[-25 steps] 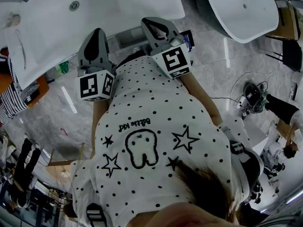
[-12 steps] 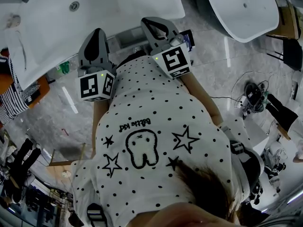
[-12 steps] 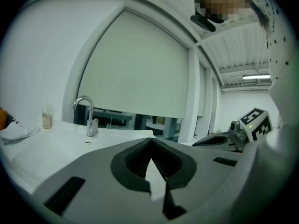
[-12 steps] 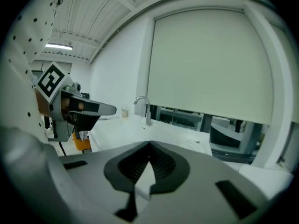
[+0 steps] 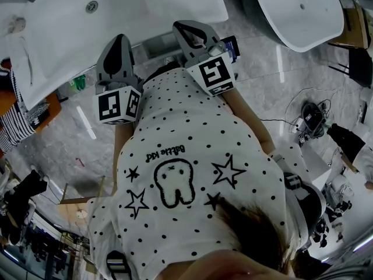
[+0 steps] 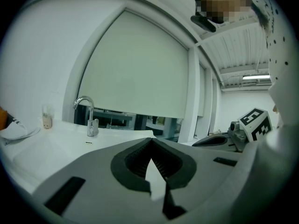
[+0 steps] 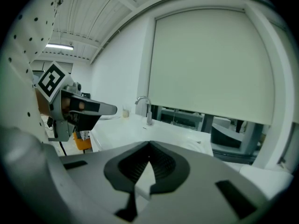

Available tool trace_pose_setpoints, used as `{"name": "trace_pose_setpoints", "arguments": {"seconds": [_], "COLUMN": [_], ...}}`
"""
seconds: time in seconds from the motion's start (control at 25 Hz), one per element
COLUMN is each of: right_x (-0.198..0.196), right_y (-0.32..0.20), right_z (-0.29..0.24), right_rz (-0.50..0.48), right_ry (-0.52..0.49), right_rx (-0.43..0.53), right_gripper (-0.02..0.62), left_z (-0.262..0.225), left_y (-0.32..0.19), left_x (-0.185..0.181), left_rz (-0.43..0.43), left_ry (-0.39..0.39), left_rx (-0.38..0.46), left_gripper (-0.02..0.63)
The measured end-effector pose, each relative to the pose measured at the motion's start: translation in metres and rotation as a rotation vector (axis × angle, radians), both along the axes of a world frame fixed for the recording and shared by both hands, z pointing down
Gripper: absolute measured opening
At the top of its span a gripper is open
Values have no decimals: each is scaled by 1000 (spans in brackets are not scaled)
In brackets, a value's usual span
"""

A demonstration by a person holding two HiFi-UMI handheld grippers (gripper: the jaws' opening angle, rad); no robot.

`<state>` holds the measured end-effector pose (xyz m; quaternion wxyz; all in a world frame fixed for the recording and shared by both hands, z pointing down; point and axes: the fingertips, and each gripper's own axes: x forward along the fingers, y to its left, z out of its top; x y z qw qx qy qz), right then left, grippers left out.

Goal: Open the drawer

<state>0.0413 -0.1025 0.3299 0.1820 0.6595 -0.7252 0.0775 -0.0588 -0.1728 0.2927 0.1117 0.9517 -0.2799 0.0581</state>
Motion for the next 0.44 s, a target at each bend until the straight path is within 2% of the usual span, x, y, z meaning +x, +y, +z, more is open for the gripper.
{"name": "trace_pose_setpoints", "arguments": {"seconds": [0.44], "right_x": [1], "right_y": [0], "right_z": [2], "right_rz": [0], "right_ry": [-2], "right_rx": [-3], "right_gripper": [14], "left_z": [2], "left_y": [-1], "left_x": [0], "left_rz": [-1], "left_ry": [2], "left_rx": [-6], "left_gripper": [5]}}
